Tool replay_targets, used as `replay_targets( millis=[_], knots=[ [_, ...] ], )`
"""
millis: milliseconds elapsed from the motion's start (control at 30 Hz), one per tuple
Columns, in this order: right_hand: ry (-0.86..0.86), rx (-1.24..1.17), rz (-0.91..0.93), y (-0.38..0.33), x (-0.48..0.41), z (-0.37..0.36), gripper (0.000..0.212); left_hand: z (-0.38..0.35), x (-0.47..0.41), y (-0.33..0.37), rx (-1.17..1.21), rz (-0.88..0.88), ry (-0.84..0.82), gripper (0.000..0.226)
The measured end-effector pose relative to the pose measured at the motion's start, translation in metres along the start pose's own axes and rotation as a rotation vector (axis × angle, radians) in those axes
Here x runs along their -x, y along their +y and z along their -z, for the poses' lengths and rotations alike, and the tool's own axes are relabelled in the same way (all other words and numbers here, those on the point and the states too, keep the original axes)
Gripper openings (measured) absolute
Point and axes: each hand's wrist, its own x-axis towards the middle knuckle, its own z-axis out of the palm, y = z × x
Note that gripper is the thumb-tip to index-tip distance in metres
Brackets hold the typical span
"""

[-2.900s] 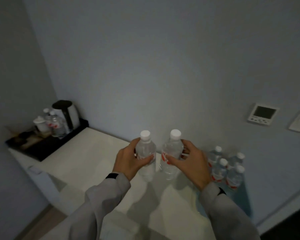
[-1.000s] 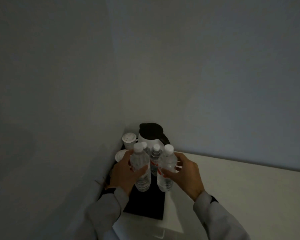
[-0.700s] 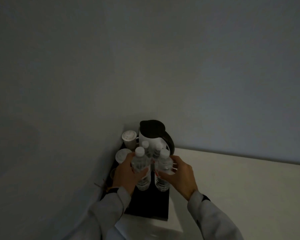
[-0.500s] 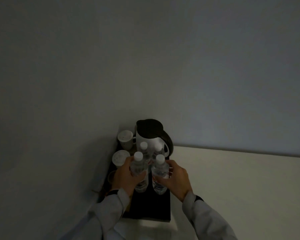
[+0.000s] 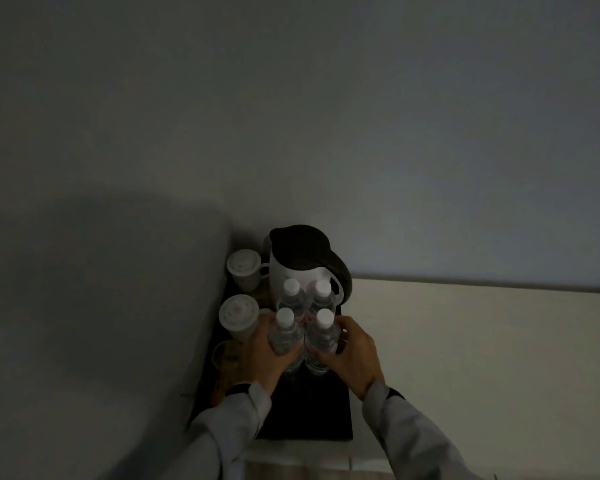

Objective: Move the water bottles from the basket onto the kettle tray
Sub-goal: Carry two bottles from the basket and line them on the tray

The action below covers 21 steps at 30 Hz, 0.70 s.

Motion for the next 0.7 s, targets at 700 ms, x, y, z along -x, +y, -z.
replay_targets(
  millis=[700],
  knots=[
    [-0.033, 0.118, 0.101, -0.002, 0.000, 0.014, 0.066, 0.026, -0.027, 0.000, 0.039, -0.065, -0.353, 0.054]
  ],
)
